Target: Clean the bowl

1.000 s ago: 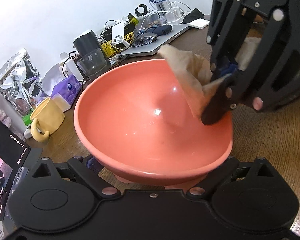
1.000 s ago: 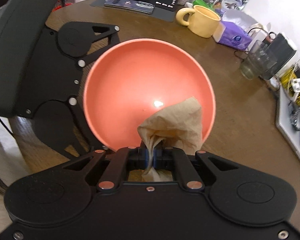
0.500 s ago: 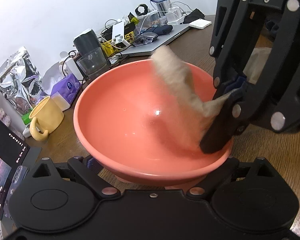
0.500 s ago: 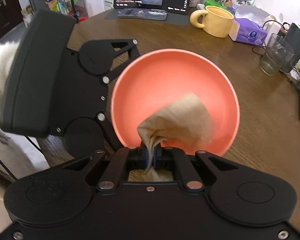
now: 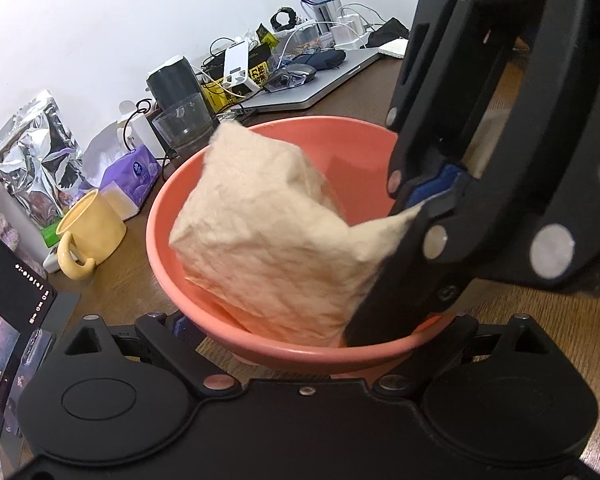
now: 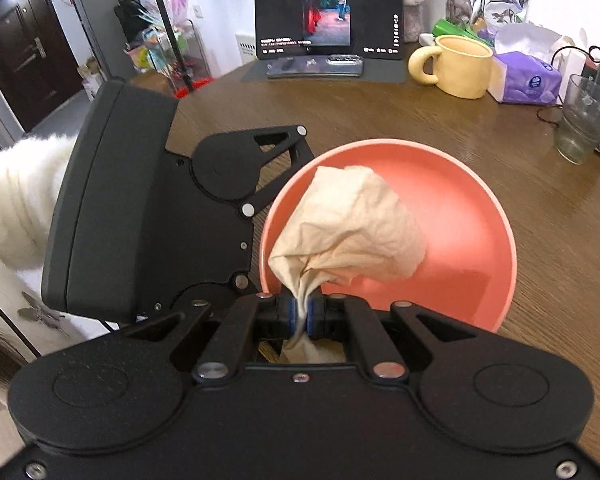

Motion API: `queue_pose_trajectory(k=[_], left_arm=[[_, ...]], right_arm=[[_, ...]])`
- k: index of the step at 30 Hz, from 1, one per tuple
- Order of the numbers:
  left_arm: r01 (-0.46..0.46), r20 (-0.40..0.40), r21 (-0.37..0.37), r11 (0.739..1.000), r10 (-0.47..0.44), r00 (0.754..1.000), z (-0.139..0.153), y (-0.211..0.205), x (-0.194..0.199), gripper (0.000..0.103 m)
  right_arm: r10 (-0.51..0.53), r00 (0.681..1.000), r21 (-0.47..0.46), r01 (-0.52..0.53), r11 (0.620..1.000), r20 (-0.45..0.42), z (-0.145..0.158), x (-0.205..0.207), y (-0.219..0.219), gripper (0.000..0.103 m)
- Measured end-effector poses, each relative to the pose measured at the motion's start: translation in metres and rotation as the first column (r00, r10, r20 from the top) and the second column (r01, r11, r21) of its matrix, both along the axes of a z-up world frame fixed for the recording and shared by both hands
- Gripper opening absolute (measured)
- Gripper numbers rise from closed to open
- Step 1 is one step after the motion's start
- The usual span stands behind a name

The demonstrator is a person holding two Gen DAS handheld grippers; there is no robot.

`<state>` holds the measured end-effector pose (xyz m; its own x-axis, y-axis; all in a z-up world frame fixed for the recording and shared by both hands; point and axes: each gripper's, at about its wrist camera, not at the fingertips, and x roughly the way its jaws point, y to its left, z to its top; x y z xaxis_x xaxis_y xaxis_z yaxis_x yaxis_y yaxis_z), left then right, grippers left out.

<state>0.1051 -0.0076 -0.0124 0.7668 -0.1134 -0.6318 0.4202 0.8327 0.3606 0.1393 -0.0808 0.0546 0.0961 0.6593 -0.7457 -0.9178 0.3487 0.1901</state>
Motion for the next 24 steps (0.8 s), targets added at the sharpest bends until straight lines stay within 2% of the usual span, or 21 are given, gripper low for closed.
queue_pose_trajectory(k=[9, 24], left_arm=[[0.007, 0.002, 0.000, 1.000, -0.007, 1.000, -0.001, -0.001, -0.002, 0.095], [0.017, 0.005, 0.007, 1.000, -0.017, 1.000, -0.003, -0.007, -0.007, 0.095]], right_arm=[[0.023, 1.000, 0.125, -0.023, 0.992, -0.001, -0.002, 0.009, -0.004, 0.005], [0.001, 0.997, 0.183, -0.016, 0.983, 0.081, 0.000, 0.013, -0.001, 0.005]])
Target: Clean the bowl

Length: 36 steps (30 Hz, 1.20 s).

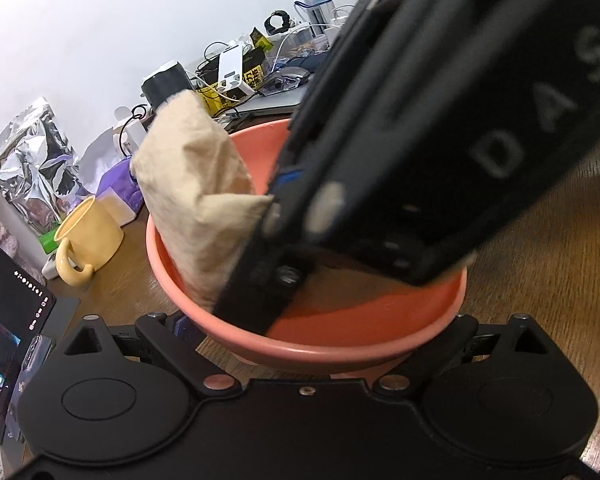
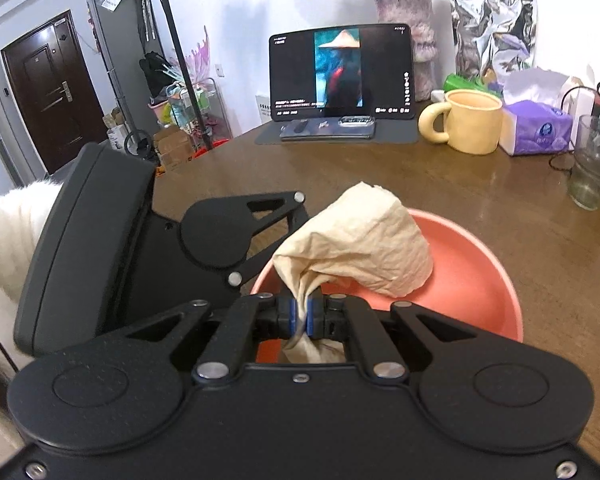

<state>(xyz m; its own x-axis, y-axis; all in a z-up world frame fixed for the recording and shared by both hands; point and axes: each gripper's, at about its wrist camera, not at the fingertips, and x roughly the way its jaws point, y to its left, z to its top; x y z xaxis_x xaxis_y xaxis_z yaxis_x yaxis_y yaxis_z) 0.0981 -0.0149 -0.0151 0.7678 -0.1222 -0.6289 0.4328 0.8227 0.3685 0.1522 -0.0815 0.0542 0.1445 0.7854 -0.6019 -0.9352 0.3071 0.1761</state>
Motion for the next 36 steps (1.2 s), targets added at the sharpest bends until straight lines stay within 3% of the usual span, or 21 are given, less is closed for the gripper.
queue_pose_trajectory(k=[9, 18, 36], left_arm=[[0.004, 0.001, 0.000, 1.000, -0.004, 1.000, -0.002, -0.005, -0.004, 0.095], [0.006, 0.002, -0.001, 1.000, -0.006, 1.000, -0.005, -0.010, -0.008, 0.095], [0.009, 0.009, 0.012, 1.000, -0.009, 1.000, 0.003, -0.008, -0.008, 0.095]], right_arm=[[-0.050, 0.998, 0.035, 0.048, 0.998, 0.047, 0.001, 0.005, 0.001, 0.005], [-0.177, 0.980, 0.035, 0.175, 0.984, 0.088, 0.003, 0.020, -0.002, 0.005], [-0.256, 0.938, -0.145, 0.294, 0.945, 0.234, 0.005, 0.019, -0.007, 0.005]])
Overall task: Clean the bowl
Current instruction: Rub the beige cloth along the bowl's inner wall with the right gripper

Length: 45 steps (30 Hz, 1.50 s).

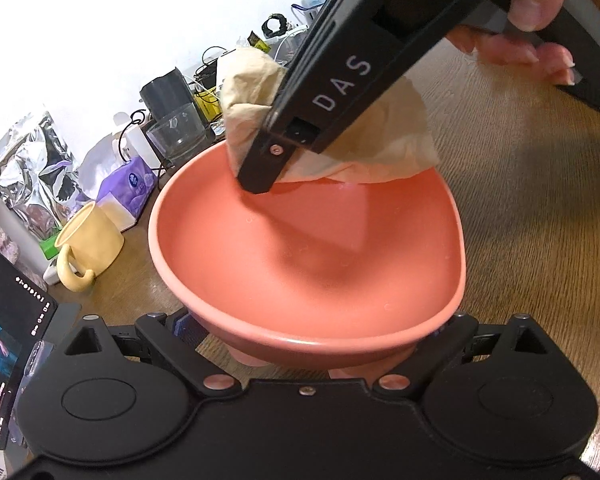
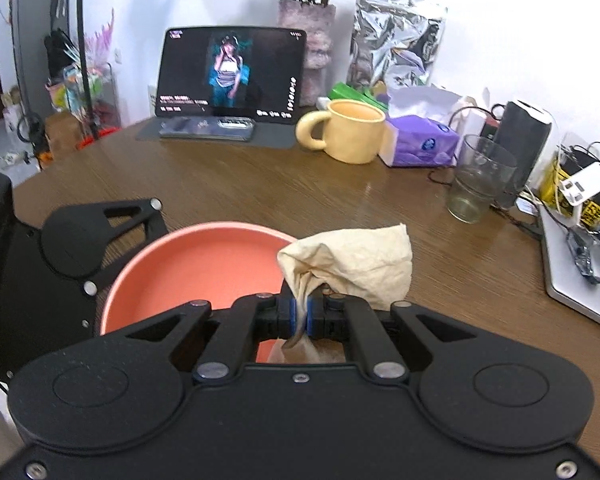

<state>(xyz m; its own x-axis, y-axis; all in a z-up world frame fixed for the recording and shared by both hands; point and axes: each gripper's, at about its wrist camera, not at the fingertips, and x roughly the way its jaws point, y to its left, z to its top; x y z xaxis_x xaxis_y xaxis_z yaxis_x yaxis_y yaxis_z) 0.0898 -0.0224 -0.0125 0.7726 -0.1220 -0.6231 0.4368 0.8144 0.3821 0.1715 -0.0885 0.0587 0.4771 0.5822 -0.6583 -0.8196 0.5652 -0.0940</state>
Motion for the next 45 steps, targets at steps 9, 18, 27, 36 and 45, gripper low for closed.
queue_pose_trajectory(k=[9, 18, 27, 36, 45], left_arm=[[0.015, 0.008, 0.018, 1.000, -0.015, 1.000, 0.002, -0.002, -0.002, 0.095], [0.046, 0.017, 0.027, 0.999, -0.046, 0.999, 0.004, -0.006, 0.002, 0.095], [0.063, 0.030, 0.047, 0.997, -0.064, 0.997, 0.002, -0.008, 0.002, 0.095], [0.074, 0.043, 0.087, 0.993, -0.078, 0.996, 0.001, -0.012, 0.000, 0.095], [0.081, 0.062, 0.123, 0.989, -0.089, 0.994, -0.001, -0.016, -0.001, 0.095]], right_arm=[[-0.036, 0.999, -0.112, 0.035, 0.993, -0.009, -0.004, -0.004, -0.004, 0.005], [-0.079, 0.996, -0.203, 0.068, 0.977, -0.044, -0.012, -0.007, -0.008, 0.005], [-0.070, 0.995, -0.279, 0.046, 0.959, -0.075, -0.014, -0.018, -0.009, 0.005], [-0.045, 0.994, -0.307, 0.012, 0.952, -0.100, -0.016, -0.031, -0.009, 0.005], [0.005, 0.989, -0.314, -0.052, 0.948, -0.150, -0.015, -0.044, -0.009, 0.005]])
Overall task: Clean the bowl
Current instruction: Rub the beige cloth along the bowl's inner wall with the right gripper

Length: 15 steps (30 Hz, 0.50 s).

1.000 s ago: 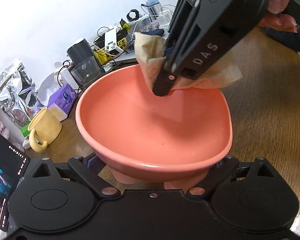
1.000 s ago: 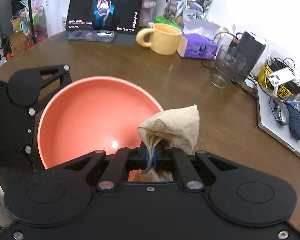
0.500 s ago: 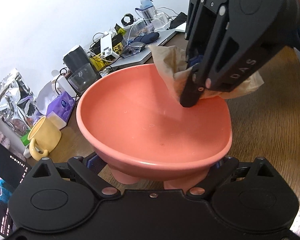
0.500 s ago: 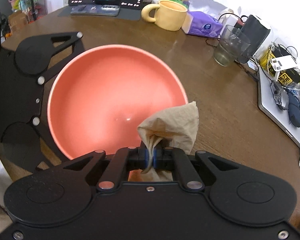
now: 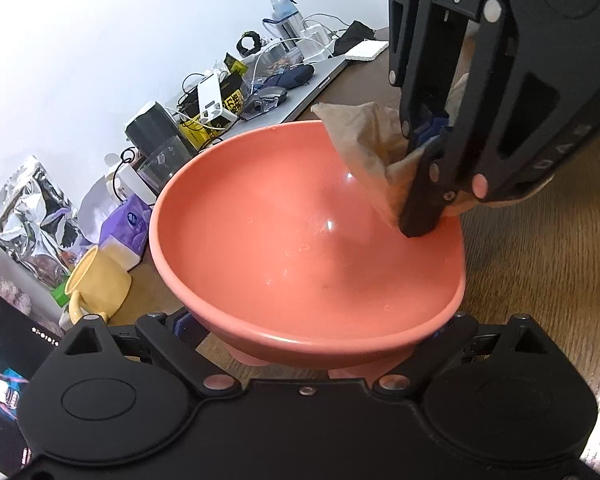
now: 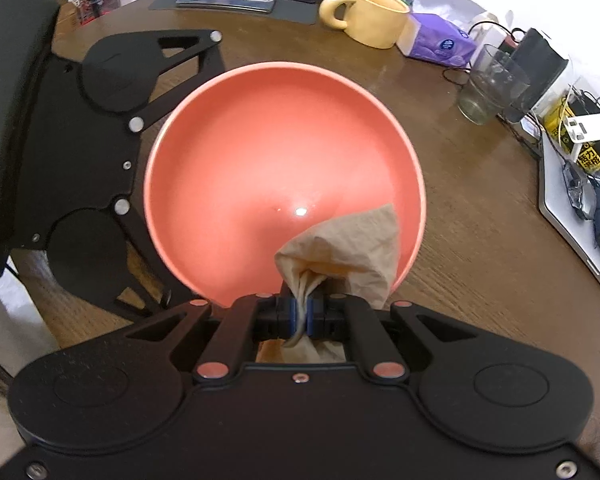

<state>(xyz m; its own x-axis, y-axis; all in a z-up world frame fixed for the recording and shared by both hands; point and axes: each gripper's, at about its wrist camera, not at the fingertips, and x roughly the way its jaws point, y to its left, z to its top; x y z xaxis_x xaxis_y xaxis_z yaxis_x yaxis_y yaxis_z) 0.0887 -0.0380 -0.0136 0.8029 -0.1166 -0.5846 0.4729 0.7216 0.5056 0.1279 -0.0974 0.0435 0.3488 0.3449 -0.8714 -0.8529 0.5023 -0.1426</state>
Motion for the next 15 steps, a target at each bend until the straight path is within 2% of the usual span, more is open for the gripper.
queue_pose_trajectory(k=[15], left_arm=[[0.000, -0.001, 0.002, 1.000, 0.000, 1.000, 0.0032, 0.0022, 0.0026, 0.095]], right_arm=[[0.056, 0.991, 0.145, -0.038, 0.989, -0.121, 0.0019, -0.0001, 0.0026, 0.005]])
